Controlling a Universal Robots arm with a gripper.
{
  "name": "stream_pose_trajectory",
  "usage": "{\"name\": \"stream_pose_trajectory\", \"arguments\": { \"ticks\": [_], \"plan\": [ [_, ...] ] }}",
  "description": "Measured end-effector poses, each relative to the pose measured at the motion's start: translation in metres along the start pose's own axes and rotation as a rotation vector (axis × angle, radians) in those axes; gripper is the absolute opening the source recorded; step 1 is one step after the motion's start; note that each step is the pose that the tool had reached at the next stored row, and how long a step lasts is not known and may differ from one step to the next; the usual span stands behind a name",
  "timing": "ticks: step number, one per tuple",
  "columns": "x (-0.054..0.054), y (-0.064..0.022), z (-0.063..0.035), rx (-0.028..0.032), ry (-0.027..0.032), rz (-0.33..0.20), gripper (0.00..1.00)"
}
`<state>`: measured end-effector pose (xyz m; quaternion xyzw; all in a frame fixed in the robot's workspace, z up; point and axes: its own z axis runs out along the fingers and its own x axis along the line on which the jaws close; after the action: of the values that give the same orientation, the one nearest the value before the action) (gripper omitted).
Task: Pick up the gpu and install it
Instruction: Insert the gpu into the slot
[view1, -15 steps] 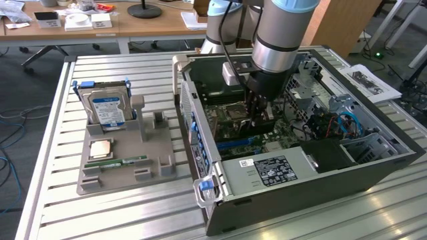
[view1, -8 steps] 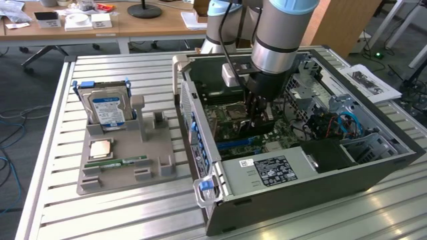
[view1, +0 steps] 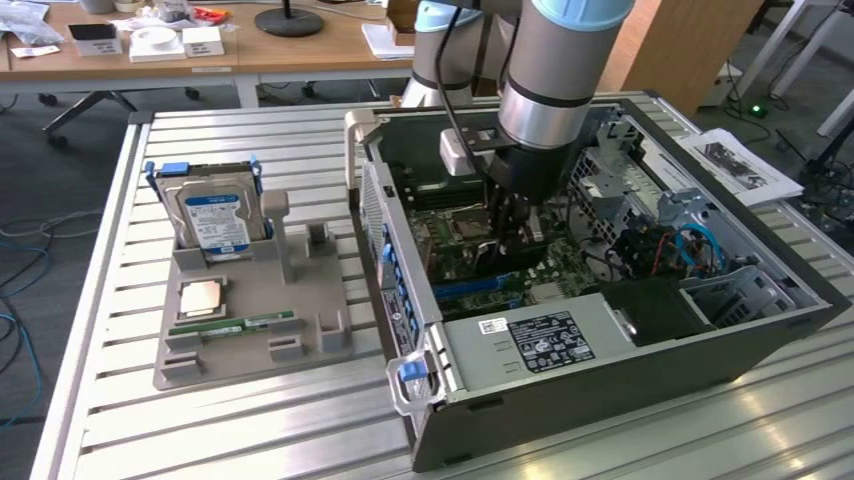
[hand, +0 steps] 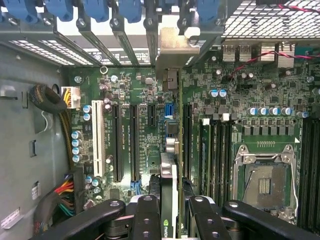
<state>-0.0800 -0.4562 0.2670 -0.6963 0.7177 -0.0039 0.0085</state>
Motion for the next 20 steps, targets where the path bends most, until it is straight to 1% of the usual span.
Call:
{"name": "stream_pose_trajectory", "arguments": {
  "ticks": [5, 20],
  "plan": [
    [0.0001, 0.0014, 0.0032, 0.001, 0.0, -0.005, 0.27],
    [0.0007, 0.0072, 0.0058, 0.0022, -0.0003, -0.011, 0.27]
  ]
}}
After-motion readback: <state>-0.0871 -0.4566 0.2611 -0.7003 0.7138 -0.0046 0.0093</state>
